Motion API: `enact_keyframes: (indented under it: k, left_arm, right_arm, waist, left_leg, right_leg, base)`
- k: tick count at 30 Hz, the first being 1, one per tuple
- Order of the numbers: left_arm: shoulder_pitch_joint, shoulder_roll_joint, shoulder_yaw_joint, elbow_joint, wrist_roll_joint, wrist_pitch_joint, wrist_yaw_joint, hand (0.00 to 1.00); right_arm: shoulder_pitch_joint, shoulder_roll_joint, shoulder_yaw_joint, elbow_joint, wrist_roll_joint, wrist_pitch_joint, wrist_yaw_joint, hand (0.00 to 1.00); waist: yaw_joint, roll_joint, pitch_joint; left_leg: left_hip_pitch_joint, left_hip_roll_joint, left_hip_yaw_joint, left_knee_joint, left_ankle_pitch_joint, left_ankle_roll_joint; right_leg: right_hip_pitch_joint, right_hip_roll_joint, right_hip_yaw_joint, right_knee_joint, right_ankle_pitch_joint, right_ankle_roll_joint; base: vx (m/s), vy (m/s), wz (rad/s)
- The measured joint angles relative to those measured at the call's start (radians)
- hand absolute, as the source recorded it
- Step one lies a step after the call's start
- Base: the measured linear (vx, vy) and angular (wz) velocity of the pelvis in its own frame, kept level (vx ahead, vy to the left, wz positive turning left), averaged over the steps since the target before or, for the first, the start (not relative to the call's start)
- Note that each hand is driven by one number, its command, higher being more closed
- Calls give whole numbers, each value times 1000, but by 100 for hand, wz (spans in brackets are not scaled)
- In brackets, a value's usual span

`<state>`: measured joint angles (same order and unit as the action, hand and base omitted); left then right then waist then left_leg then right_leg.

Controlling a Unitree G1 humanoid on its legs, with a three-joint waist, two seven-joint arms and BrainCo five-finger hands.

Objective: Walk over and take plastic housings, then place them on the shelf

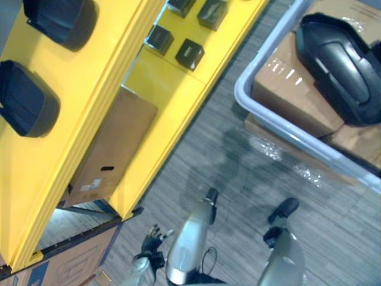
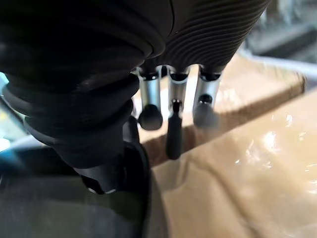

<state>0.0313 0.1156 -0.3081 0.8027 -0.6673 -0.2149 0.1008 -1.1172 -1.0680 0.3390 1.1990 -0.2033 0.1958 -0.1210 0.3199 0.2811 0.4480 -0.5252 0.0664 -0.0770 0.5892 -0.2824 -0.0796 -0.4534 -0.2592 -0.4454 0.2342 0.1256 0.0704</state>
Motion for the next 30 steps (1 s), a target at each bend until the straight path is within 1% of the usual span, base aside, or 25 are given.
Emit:
enact_keyframes:
  k: [2,3,4,6,7,9,12,13,16,17,19,20,21,22,24,25,28,30]
  left_arm:
    - [1,5,0,-29,-6,-7,1,0]
    - [1,8,0,-45,-24,-14,2,0]
    - [1,8,0,-56,-33,-21,3,0]
    - [3,15,1,-88,-36,-38,5,0]
    - [3,17,1,-99,-38,-40,5,0]
    - [3,23,1,-128,-40,-49,7,0]
    - [4,26,3,-160,-40,-74,17,0]
    - [4,29,3,-182,-40,-86,34,0]
    - [2,34,10,-251,-29,-120,78,0]
    - [0,34,10,-289,-18,-136,96,0]
    - [-3,35,9,-363,25,-157,126,0]
    - [-5,35,9,-381,42,-159,132,0]
    - [-10,36,4,-418,64,-165,142,0]
    - [-16,37,-2,-433,81,-169,151,0]
    - [-42,40,-34,-507,118,-176,172,0]
    - [-49,41,-41,-523,130,-177,176,0]
    - [-98,42,-84,-575,163,-178,189,0]
    - [-163,41,-118,-587,178,-178,194,0]
  right_arm:
    - [6,4,15,8,-16,-1,-42,100]
    - [6,5,20,9,-18,-4,-83,100]
    - [6,6,21,9,-18,-4,-106,100]
    - [7,7,28,11,-33,-8,-182,100]
    - [6,6,28,11,-49,-13,-201,100]
    - [6,7,33,9,-78,-38,-264,100]
    - [5,9,41,-10,-86,-72,-320,100]
    - [4,14,49,-22,-88,-89,-341,100]
    - [2,34,66,-63,-88,-117,-378,100]
    - [2,37,66,-76,-88,-132,-386,100]
    - [-5,51,66,-85,-87,-146,-388,100]
    - [-5,56,66,-85,-87,-150,-388,100]
    - [-6,65,66,-85,-87,-156,-388,100]
    - [-6,68,66,-85,-87,-160,-388,100]
    - [-6,86,66,-90,-86,-178,-388,100]
    - [-7,94,66,-93,-85,-179,-392,100]
    - [-7,144,66,-94,-84,-183,-436,100]
    - [-7,174,65,-97,-84,-192,-471,100]
  waist:
    - [-1,1,-1]
    - [-2,1,-1]
    - [-2,1,-1]
    - [-7,1,-1]
    - [-8,1,-1]
    - [-9,0,0]
    - [-14,-3,2]
    - [-20,-8,6]
    - [-35,-30,21]
    - [-39,-40,28]
    - [-53,-57,41]
    - [-56,-62,44]
    - [-61,-73,51]
    - [-64,-76,54]
    - [-73,-90,63]
    - [-77,-94,66]
    - [-92,-104,73]
    - [-102,-108,75]
  left_leg:
    - [4,1,0,-1,0,0]
    - [3,1,-1,0,0,0]
    - [3,1,-1,0,0,0]
    - [3,5,-9,5,0,0]
    - [3,7,-12,5,0,0]
    - [9,11,-17,7,-1,-1]
    - [20,15,-16,7,-1,-1]
    - [26,18,-15,7,-1,-1]
    - [43,29,1,7,-2,-2]
    - [43,30,5,7,-2,-2]
    - [45,38,6,9,-2,-2]
    - [48,40,7,10,-2,-3]
    - [53,45,9,12,-3,-4]
    - [54,46,9,14,-3,-5]
    - [54,51,10,13,-4,-6]
    - [53,54,11,13,-4,-6]
    - [54,63,27,15,-4,-6]
    - [52,66,33,17,-4,-6]
  right_leg:
    - [6,0,-3,-3,0,0]
    - [7,0,-5,-5,1,0]
    - [8,1,-6,-6,1,0]
    - [23,8,-17,-17,5,-1]
    - [26,11,-19,-20,6,-1]
    - [39,18,-23,-28,9,-2]
    - [52,22,-22,-34,13,-2]
    - [60,27,-22,-40,16,-2]
    - [76,37,-16,-55,23,-6]
    - [76,40,-14,-59,27,-8]
    - [85,48,-12,-76,40,-13]
    - [90,51,-12,-81,42,-13]
    - [98,57,-11,-90,47,-15]
    - [101,60,-11,-92,49,-16]
    - [106,70,-10,-105,59,-20]
    - [106,72,-10,-108,62,-22]
    - [106,80,5,-123,76,-26]
    - [106,88,10,-137,89,-31]
  base:
    - [-34,76,2]
    - [-38,77,1]
    - [-35,71,2]
    - [-26,63,6]
    - [-20,56,8]
    - [-18,62,3]
    - [-10,62,-1]
    - [-22,58,-4]
    - [-40,60,-10]
    - [-66,71,-11]
    - [-63,60,-6]
    - [-69,58,-6]
    - [-73,57,-5]
    - [-76,54,-5]
    - [-81,48,-4]
    - [-81,38,-6]
    - [-71,47,-13]
    - [-75,56,-12]
